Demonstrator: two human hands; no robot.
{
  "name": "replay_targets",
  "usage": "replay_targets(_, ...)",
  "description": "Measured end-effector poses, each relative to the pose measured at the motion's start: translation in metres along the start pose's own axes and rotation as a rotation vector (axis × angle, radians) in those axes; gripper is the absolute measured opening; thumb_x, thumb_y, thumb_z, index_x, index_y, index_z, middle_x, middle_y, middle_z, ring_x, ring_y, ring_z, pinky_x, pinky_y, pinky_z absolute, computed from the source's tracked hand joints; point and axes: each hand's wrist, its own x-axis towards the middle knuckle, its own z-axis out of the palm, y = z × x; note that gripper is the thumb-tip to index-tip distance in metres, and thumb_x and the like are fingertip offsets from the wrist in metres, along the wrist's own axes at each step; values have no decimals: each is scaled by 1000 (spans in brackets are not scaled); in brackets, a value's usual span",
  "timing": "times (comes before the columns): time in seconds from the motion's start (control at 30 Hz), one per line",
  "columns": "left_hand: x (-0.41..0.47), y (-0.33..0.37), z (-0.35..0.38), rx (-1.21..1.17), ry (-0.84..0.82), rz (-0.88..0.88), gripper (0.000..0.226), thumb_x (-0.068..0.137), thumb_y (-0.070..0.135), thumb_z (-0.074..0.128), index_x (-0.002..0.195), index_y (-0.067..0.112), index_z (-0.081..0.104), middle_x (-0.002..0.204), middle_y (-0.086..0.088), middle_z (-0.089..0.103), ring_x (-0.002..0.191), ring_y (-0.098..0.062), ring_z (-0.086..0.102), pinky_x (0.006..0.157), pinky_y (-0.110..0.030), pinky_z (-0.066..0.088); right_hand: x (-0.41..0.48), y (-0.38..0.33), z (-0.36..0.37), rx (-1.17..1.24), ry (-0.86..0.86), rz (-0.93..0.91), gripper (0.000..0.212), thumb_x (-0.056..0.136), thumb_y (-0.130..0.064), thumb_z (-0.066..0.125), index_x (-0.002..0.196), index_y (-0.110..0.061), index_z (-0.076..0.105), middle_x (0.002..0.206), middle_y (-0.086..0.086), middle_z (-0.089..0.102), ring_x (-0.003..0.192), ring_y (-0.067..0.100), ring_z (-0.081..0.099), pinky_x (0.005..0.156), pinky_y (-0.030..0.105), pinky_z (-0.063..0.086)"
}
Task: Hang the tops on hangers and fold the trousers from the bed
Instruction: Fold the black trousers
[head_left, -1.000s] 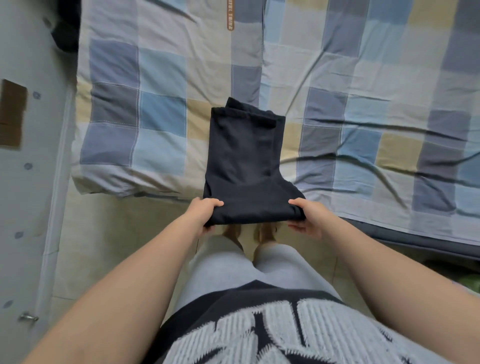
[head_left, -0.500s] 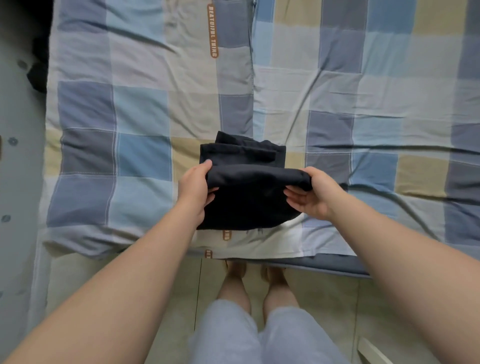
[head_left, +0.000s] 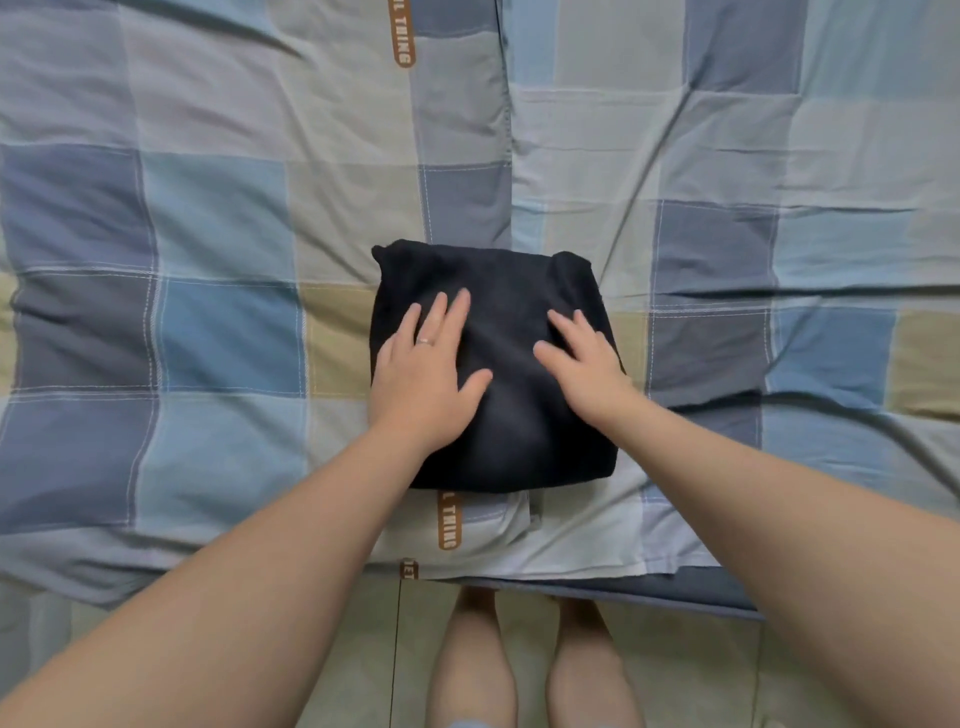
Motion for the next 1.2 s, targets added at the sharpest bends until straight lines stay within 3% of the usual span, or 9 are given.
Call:
replay_targets(0.07, 1, -9, 14, 160, -48, 45, 79, 96, 60, 46, 160, 40, 4, 170, 5, -3, 156, -22, -5, 126, -45, 7, 1, 21, 8, -394, -49, -34, 64, 97, -60, 41, 153, -55, 10, 167, -15, -8, 155, 18, -4, 121, 52, 7)
replay_targets(0.17, 5, -17, 22, 174, -75, 45, 78, 96, 62, 45, 160, 42, 4, 170, 5, -10, 156, -21, -10, 125, -46, 1, 3, 37, 8, -487, -113, -66, 72, 96, -59, 44, 151, -58, -3, 166, -14, -15, 155, 20, -3, 119, 54, 13)
replay_targets(0.33, -1, -12, 17, 52, 142, -155, 103, 81, 69, 62, 159, 39, 1, 170, 3, -7, 155, -27, 3, 122, -47, 16, -4, 41, -8, -322, 67, -189, 79, 94, -49, 57, 157, -44, 9, 168, -10, 5, 153, 19, 11, 119, 54, 22)
replay_targets(0.47, -1, -18, 17, -514, 126, -571, 121, 67, 67, 78, 157, 39, 2, 165, 1, 22, 144, -26, 37, 111, -47, 37, -2, 52, -18, 111, 154, 28, 97, 89, -49, 67, 160, -31, 5, 165, -5, 21, 150, 19, 24, 122, 43, 23)
replay_targets(0.57, 3, -27, 21, -586, 22, -651, 108, 55, 76, 75, 145, 35, 30, 138, 12, 55, 126, -25, 56, 102, -41, 44, 7, 56, -18, 447, 49, 213, 100, 80, -56, 74, 159, -29, 19, 155, -7, 41, 136, 14, 48, 113, 38, 39)
replay_targets(0.73, 13, -46, 20, -758, -170, -549, 100, 54, 59, 91, 138, 26, 47, 130, 12, 62, 117, -16, 62, 105, -43, 48, 22, 61, -15, 593, -83, 284, 97, 58, -64, 83, 140, -27, 48, 127, -10, 66, 111, 14, 67, 102, 39, 51)
replay_targets(0.87, 4, -45, 19, -873, -285, -480, 68, 66, 35, 94, 124, 36, 58, 112, 22, 71, 99, 1, 68, 89, -29, 53, 23, 55, -26, 609, -223, 301, 78, 65, -60, 85, 132, -28, 60, 116, -6, 74, 105, 15, 72, 93, 35, 55)
replay_targets(1.03, -19, -28, 19, -1044, -604, -668, 53, 70, 32, 90, 117, 28, 66, 107, 6, 77, 92, -16, 76, 71, -29, 57, 5, 56, -51, 562, -474, 583, 61, 65, -51, 86, 114, -18, 74, 113, 6, 76, 100, 23, 74, 80, 34, 59)
replay_targets(1.2, -45, -24, 10, -1079, -824, -701, 62, 67, 36, 88, 122, 21, 66, 107, -1, 78, 94, -21, 76, 67, -28, 60, -39, 66, -54, 579, -433, 713, 58, 62, -32, 86, 115, -11, 73, 110, 9, 76, 91, 24, 76, 68, 33, 61)
